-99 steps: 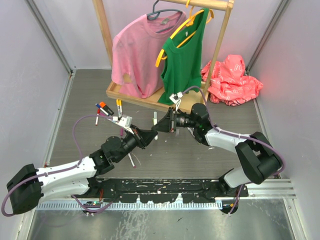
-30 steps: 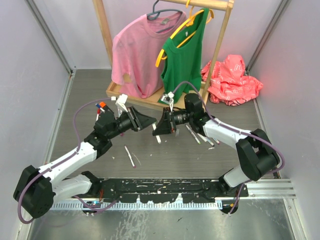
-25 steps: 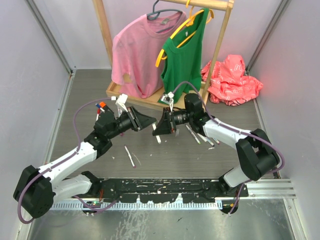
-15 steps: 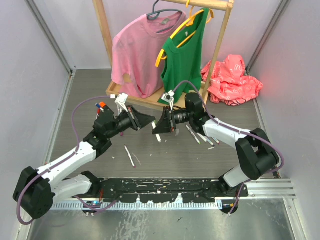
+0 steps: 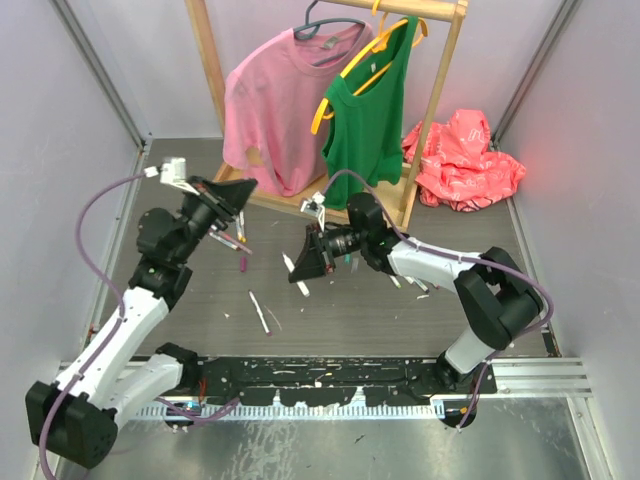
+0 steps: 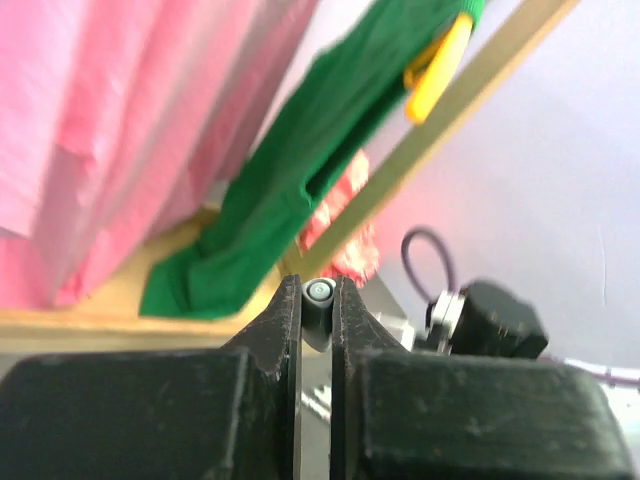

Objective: Open the pen caps
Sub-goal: Open the pen cap from the pen, then place the pen at the center of the board.

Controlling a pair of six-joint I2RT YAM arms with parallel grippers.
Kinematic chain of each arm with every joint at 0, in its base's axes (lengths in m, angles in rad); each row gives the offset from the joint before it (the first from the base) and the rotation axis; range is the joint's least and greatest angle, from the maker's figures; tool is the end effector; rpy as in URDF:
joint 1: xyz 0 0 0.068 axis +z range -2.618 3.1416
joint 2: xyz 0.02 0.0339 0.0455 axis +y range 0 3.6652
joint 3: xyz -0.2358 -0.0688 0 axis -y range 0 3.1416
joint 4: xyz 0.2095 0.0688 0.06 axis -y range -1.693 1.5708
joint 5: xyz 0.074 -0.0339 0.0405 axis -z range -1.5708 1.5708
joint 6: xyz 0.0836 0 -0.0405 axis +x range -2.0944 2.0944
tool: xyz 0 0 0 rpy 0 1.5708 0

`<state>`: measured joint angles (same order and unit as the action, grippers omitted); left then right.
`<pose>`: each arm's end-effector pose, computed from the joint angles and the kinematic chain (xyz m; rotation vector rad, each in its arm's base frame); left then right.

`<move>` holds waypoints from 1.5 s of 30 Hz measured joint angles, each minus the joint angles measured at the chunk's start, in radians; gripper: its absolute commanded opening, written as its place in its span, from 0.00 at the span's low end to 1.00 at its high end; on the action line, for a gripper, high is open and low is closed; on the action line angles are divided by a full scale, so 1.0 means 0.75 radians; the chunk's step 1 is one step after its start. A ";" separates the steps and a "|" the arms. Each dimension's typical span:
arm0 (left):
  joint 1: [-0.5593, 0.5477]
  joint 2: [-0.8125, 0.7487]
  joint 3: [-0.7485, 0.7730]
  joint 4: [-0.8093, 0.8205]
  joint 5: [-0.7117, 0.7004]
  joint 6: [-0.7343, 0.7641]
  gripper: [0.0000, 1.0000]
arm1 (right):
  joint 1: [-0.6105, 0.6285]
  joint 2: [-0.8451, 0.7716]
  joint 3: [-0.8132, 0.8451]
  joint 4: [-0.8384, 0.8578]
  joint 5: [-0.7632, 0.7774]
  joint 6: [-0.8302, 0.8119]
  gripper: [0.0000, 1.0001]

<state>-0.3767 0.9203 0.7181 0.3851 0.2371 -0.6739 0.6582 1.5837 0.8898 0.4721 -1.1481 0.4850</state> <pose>0.2226 -0.1092 0.3461 -0.0094 1.4737 -1.0296 0.2129 0.2610 0.2376 -1.0962 1.7336 1.7791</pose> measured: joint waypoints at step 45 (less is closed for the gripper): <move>0.152 0.594 -0.147 -0.733 -0.217 -0.133 0.00 | 0.394 0.428 0.188 -0.491 1.038 0.150 0.09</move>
<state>-0.2626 1.3655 0.6079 -0.1646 0.0746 -0.7734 0.9539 1.9049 1.0309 0.1036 -0.3698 0.5972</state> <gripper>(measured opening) 0.061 0.235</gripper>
